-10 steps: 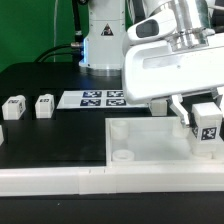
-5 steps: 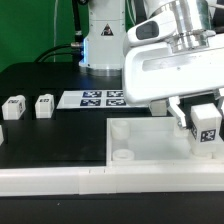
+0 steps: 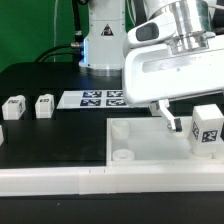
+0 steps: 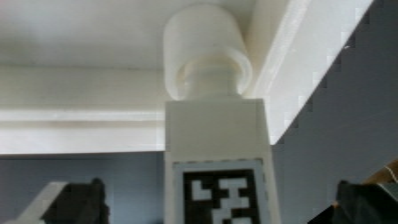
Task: Assemble one leg
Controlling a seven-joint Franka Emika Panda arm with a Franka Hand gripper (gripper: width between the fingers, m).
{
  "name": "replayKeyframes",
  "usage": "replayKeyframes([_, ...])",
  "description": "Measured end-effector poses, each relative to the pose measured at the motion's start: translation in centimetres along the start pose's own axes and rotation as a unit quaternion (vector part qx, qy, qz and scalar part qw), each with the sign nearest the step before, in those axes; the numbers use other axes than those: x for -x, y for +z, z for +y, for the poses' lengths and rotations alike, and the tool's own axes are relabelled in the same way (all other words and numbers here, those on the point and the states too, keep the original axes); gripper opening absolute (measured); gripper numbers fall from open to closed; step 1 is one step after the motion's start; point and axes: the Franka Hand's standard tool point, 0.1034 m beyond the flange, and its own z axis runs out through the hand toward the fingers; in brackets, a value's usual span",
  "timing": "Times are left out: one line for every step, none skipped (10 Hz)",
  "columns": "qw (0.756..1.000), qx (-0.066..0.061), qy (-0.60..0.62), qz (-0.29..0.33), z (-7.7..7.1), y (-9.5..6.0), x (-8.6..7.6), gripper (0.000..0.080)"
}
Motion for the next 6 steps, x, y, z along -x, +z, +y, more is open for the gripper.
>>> replayKeyframes([1.000,0.000,0.000,0.000,0.0,0.0,0.0,0.0646])
replayKeyframes([1.000,0.000,0.000,0.000,0.0,0.0,0.0,0.0648])
replayKeyframes([1.000,0.000,0.000,0.000,0.0,0.0,0.0,0.0648])
replayKeyframes([1.000,0.000,0.000,-0.002,0.0,0.0,0.0,0.0648])
replayKeyframes([1.000,-0.003,0.000,-0.018,-0.1,-0.6,-0.8,0.0648])
replayKeyframes([0.999,-0.004,0.000,-0.034,0.1,-1.5,-1.8,0.0648])
